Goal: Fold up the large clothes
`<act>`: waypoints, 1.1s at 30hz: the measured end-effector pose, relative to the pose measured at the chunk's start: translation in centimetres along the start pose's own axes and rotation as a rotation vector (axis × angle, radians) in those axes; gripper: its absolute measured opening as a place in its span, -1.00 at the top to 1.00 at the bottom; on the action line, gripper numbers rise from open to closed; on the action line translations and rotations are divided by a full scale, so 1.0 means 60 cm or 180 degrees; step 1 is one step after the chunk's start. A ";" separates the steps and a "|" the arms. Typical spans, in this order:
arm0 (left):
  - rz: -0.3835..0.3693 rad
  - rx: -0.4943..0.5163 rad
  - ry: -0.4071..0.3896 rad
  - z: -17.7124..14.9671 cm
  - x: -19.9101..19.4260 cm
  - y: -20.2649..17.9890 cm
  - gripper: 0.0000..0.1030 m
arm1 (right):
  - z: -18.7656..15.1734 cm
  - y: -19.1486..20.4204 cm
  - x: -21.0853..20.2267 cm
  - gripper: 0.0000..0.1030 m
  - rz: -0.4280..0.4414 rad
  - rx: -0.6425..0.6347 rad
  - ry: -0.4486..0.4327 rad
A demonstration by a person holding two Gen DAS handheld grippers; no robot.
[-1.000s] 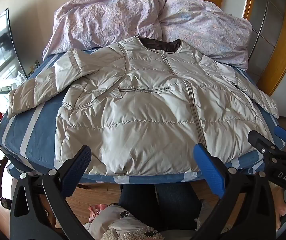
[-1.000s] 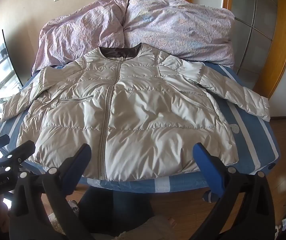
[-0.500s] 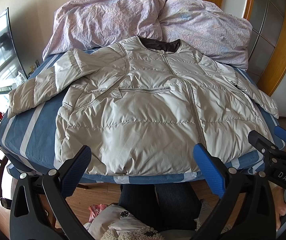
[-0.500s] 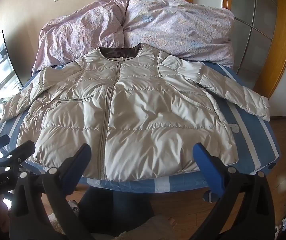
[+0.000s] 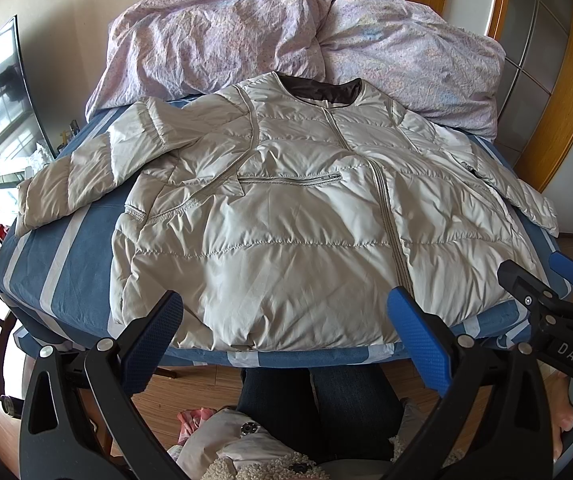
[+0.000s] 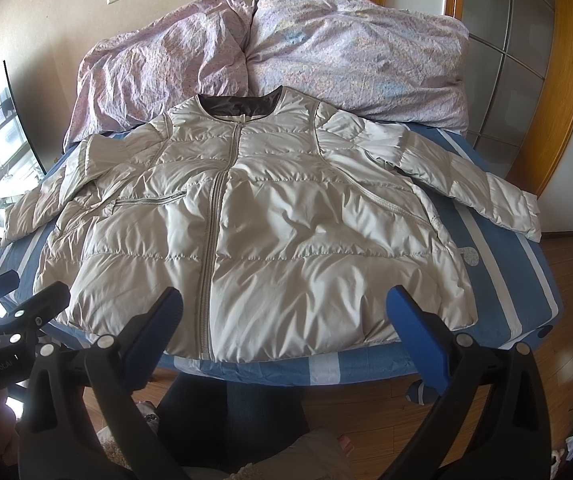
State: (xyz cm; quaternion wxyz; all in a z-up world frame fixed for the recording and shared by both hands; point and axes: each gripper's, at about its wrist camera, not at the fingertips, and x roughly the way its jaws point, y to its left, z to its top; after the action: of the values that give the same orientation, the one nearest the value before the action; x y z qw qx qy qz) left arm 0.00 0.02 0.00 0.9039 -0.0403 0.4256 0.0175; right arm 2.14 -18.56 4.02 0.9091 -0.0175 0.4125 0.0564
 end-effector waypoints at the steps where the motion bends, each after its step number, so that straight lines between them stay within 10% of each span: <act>1: -0.0001 -0.0001 0.0000 0.000 0.000 0.000 -0.97 | 0.000 0.000 0.000 -0.96 0.0001 0.0000 0.0000; 33: -0.0002 0.0001 0.0001 0.000 0.000 0.000 -0.97 | 0.003 -0.002 0.003 -0.96 0.0001 0.0001 0.0001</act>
State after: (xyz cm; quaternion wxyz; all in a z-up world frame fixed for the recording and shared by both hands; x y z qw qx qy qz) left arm 0.00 0.01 -0.01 0.9038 -0.0402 0.4257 0.0171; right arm 2.39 -18.65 4.01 0.9090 -0.0174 0.4126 0.0565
